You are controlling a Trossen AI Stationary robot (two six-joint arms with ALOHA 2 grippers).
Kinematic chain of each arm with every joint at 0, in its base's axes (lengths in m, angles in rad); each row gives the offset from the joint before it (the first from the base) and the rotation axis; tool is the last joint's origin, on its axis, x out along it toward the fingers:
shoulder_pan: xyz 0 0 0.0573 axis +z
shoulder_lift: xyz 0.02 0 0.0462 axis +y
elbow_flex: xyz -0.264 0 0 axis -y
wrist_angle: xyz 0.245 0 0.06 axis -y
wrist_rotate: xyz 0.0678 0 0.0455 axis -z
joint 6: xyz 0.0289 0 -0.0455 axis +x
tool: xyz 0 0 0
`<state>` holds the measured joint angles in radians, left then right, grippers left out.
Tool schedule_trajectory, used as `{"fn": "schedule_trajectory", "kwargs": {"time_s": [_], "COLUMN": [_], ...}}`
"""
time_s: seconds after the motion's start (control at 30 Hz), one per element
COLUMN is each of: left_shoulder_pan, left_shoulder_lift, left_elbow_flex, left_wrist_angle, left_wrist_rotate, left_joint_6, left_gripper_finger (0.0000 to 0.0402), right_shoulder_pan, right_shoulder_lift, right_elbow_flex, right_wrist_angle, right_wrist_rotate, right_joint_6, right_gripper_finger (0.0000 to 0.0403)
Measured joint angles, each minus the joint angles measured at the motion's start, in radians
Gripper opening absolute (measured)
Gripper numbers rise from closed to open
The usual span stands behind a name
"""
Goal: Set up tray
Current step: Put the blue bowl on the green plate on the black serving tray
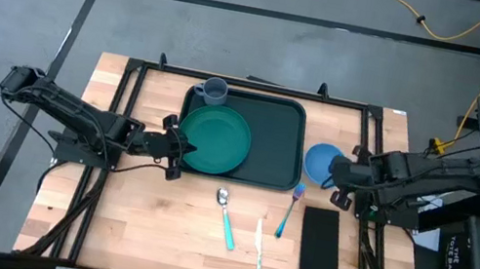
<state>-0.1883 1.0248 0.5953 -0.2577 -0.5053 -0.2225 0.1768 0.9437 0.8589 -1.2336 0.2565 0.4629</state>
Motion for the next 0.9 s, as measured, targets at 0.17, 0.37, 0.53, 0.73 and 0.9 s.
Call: {"fn": "schedule_trajectory", "kwargs": {"time_s": [0.17, 0.37, 0.53, 0.73, 0.9], "left_shoulder_pan": [0.000, 0.000, 0.000, 0.000, 0.000], "left_shoulder_lift": [0.000, 0.000, 0.000, 0.000, 0.000], "left_elbow_flex": [0.000, 0.000, 0.000, 0.000, 0.000], "left_wrist_angle": [0.000, 0.000, 0.000, 0.000, 0.000], "left_wrist_rotate": [0.001, 0.001, 0.001, 0.001, 0.002], "left_joint_6": [0.000, 0.000, 0.000, 0.000, 0.000], "left_gripper_finger": [0.0003, 0.0003, 0.0003, 0.0003, 0.0003], "right_shoulder_pan": [0.000, 0.000, 0.000, 0.000, 0.000], "right_shoulder_lift": [0.064, 0.140, 0.200, 0.256, 0.287], "right_elbow_flex": [0.000, 0.000, 0.000, -0.001, -0.001], "right_wrist_angle": [0.005, 0.027, 0.070, 0.078, 0.105], "right_wrist_rotate": [0.001, 0.002, -0.001, -0.064, -0.067], "right_joint_6": [-0.011, -0.075, -0.080, -0.059, -0.055], "right_gripper_finger": [0.0024, 0.0082, 0.0122, 0.0135, 0.0135]}}
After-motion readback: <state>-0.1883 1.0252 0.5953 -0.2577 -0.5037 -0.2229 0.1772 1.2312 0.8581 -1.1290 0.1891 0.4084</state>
